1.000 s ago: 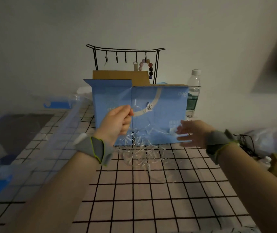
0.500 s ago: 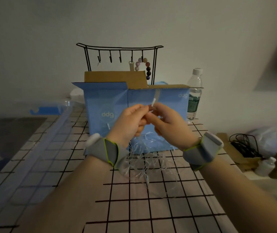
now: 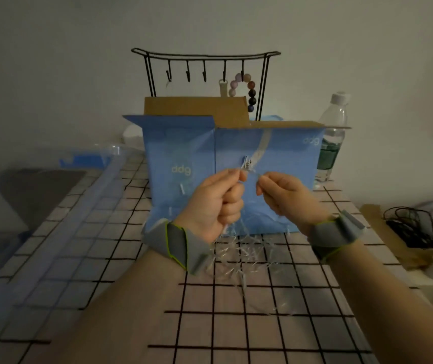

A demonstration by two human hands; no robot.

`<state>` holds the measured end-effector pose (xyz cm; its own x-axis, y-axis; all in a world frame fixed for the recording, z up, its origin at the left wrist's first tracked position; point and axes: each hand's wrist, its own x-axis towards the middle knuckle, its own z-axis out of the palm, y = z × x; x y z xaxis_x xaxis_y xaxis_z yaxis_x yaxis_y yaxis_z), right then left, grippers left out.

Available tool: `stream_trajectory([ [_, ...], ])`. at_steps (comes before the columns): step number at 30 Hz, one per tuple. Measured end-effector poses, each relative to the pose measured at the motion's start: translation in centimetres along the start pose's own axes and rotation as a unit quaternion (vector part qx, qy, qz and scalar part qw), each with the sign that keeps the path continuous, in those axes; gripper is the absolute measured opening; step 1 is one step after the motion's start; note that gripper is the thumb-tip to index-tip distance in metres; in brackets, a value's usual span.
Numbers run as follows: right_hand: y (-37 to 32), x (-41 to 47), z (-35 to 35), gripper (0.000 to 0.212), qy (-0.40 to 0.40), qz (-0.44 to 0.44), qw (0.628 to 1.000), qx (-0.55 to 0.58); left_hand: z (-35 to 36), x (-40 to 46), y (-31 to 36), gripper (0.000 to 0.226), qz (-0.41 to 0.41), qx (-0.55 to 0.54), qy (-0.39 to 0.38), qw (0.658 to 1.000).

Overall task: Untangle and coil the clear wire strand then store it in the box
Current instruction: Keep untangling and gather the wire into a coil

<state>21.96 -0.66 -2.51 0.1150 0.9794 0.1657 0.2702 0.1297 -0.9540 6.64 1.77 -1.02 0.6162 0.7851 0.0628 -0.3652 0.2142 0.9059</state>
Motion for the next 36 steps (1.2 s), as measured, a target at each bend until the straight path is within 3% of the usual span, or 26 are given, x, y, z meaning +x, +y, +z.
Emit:
stream_trajectory([
  [6, 4.2, -0.5, 3.1, 0.026, -0.003, -0.044, 0.975, -0.217, -2.4, -0.9, -2.3, 0.039, 0.054, -0.069, 0.095, 0.992],
  [10, 5.5, -1.0, 5.0, 0.027, -0.041, -0.102, 0.926, -0.36, -2.9, 0.0, -3.5, 0.042, 0.101, -0.079, 0.123, 0.984],
  [15, 5.6, -1.8, 4.8, 0.022, -0.117, -0.086, 0.86, -0.489, -3.9, 0.3, -4.2, 0.041, 0.094, -0.046, 0.139, 0.985],
  [20, 4.0, -3.3, 4.6, 0.036, -0.184, -0.142, 0.865, -0.445, -4.6, -1.1, -5.5, 0.037, 0.076, 0.119, 0.133, 0.981],
  [25, 2.3, -4.4, 3.9, 0.04, -0.129, -0.173, 0.874, -0.434, -4.2, -1.4, -5.3, 0.03, 0.12, 0.215, 0.12, 0.962],
  [29, 2.2, -4.4, 2.8, 0.031, -0.032, -0.168, 0.879, -0.444, -3.7, -1.8, -5.6, 0.034, 0.128, 0.193, 0.134, 0.964],
  [32, 2.6, -3.9, 2.4, 0.024, 0.046, -0.196, 0.9, -0.386, -3.3, -2.1, -5.0, 0.041, 0.125, 0.091, 0.128, 0.98],
  [36, 2.3, -4.1, 3.2, 0.025, 0.032, -0.236, 0.93, -0.28, -3.3, -2.2, -5.1, 0.037, 0.121, 0.059, 0.139, 0.981],
])
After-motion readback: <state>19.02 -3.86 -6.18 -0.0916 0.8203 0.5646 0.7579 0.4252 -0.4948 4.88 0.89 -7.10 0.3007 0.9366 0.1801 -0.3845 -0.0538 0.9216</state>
